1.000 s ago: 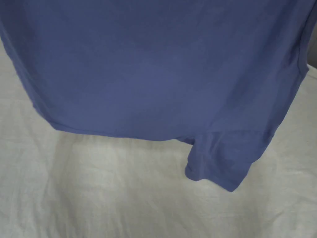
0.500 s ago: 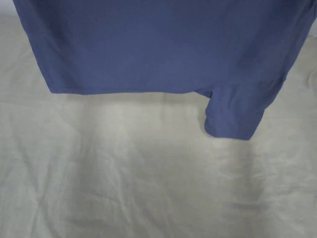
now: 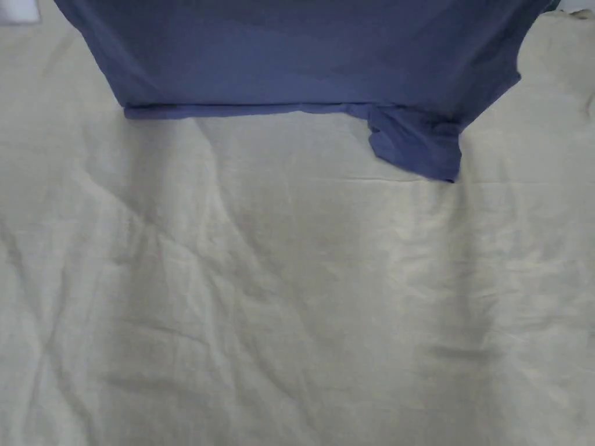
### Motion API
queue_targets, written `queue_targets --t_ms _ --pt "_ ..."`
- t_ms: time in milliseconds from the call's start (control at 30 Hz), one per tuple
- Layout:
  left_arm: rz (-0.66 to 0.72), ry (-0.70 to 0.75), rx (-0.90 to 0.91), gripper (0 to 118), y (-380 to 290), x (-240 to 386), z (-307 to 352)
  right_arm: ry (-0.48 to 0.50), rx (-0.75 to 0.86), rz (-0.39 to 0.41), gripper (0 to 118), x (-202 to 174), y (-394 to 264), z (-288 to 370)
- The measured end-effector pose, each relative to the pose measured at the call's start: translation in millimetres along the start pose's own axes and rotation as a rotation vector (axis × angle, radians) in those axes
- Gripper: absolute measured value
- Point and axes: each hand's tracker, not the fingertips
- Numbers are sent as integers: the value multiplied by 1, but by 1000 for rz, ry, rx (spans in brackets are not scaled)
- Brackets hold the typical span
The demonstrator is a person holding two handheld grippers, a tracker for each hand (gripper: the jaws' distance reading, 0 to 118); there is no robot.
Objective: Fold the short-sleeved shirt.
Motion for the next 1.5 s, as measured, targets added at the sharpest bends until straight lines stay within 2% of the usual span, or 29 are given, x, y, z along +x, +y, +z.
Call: queue_targets --t_ms 133,233,333,400,533,667,800,867,1000,1133,1233,1500 --pt "-112 -17 -73 0 -64 14 -14 -9 -122 -25 3 13 -71 -19" --pt "-111 -54 -154 0 -107 17 -17 -13 -214 -65 3 23 -124 -26" --pt "-142 -77 -219 0 -149 15 -16 -12 -295 -48 3 28 -175 -21" --pt "-143 -135 -268 0 -173 10 -11 -11 -342 -46 3 33 -205 -14" --pt "-136 -151 -335 0 -217 -5 6 7 -415 -57 3 44 -255 13" --pt "-56 -201 -370 0 -250 -34 33 26 -462 -44 3 57 -293 51" --pt "39 -219 -380 0 -275 -67 71 29 -491 -56 3 74 -316 87" --pt "36 -219 -379 0 -287 -84 91 35 -492 -61 3 84 -322 107" --pt "102 -229 -358 0 -301 -114 130 78 -464 -143 3 106 -330 151" --pt "164 -230 -332 0 -314 -137 162 80 -446 -145 3 125 -341 191" --pt "179 -240 -322 0 -328 -149 187 85 -445 -191 3 140 -354 214" --pt "184 -231 -355 0 -362 -160 219 82 -465 -163 3 154 -379 251"
